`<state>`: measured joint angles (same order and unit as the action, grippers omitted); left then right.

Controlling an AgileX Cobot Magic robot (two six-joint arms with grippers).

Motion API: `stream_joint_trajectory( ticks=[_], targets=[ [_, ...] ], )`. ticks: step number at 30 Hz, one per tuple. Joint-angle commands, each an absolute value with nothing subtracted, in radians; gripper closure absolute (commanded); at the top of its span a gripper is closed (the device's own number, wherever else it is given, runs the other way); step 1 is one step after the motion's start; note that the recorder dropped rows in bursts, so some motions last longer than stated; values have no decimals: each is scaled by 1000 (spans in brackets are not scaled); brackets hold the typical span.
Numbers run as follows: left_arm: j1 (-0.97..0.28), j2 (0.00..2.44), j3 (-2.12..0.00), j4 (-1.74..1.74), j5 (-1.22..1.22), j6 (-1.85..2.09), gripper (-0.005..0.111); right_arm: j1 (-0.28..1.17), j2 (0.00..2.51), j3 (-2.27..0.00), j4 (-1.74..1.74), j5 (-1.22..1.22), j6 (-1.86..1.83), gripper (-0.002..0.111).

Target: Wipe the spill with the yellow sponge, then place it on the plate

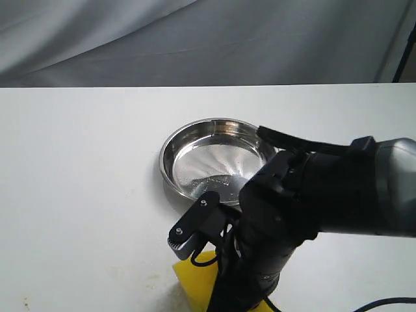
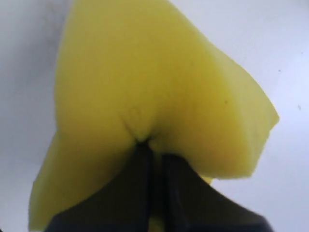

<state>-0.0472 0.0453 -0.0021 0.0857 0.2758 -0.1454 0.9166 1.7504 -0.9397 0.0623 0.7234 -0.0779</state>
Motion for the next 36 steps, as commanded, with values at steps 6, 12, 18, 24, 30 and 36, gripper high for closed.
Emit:
stream_joint_trajectory(
  ticks=[6, 12, 18, 24, 30, 36],
  targets=[
    [-46, 48, 0, 91, 263, -153, 107, 917, 1860, -943, 390, 577, -302, 108],
    [-46, 48, 0, 91, 263, -153, 107, 917, 1971, -1070, 455, 599, -349, 108],
    [-46, 48, 0, 91, 263, -153, 107, 919, 2091, -1285, 467, 683, -360, 108],
    [-46, 48, 0, 91, 263, -153, 107, 919, 2205, -1501, 489, 742, -389, 108],
    [-46, 48, 0, 91, 263, -153, 107, 919, 2236, -1584, 366, 844, -423, 108],
    [-46, 48, 0, 91, 263, -153, 107, 919, 2225, -1584, 117, 1048, -357, 108]
  ],
)
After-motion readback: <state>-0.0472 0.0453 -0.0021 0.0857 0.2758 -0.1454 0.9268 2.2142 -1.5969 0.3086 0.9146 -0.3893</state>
